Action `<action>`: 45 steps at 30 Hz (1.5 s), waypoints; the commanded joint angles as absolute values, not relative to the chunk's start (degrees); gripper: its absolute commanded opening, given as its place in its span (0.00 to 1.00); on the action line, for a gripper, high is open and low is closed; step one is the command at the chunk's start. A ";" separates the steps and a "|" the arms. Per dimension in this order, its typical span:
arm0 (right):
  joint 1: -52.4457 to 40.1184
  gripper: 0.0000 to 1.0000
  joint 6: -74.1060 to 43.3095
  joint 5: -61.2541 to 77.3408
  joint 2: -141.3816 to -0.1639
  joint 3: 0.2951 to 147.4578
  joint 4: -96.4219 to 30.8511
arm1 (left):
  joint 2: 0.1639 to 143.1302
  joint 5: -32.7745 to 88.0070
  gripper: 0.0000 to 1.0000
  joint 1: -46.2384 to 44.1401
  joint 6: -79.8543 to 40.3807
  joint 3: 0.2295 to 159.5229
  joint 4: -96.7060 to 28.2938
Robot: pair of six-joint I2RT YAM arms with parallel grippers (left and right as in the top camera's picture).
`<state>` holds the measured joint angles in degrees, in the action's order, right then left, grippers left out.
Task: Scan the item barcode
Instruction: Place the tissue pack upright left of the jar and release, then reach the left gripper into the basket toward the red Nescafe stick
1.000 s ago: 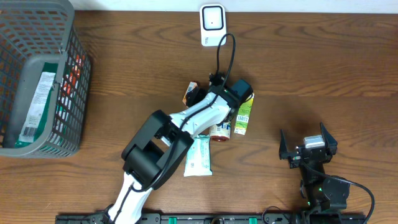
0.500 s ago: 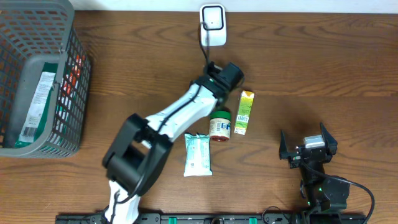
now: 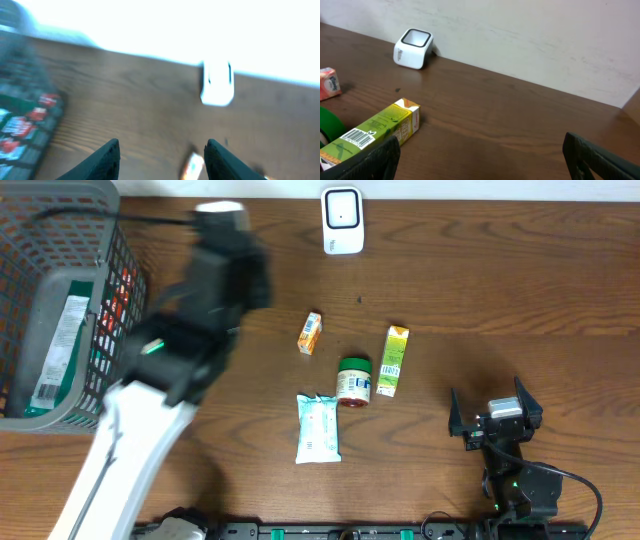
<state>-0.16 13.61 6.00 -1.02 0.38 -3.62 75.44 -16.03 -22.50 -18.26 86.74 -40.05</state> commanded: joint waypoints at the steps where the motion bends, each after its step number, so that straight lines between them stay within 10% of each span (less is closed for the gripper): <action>1: 0.12 0.99 12.86 6.26 -0.82 0.32 -3.81 | 69.17 -15.64 0.55 -17.17 -19.18 87.31 -40.99; 45: -0.10 0.99 12.86 6.26 -0.82 0.32 -3.79 | 84.36 -8.14 0.55 16.10 -15.27 101.27 -48.93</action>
<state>-0.16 13.61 6.00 -1.02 0.38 -3.62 82.43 -8.93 13.56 -16.25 100.55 -48.82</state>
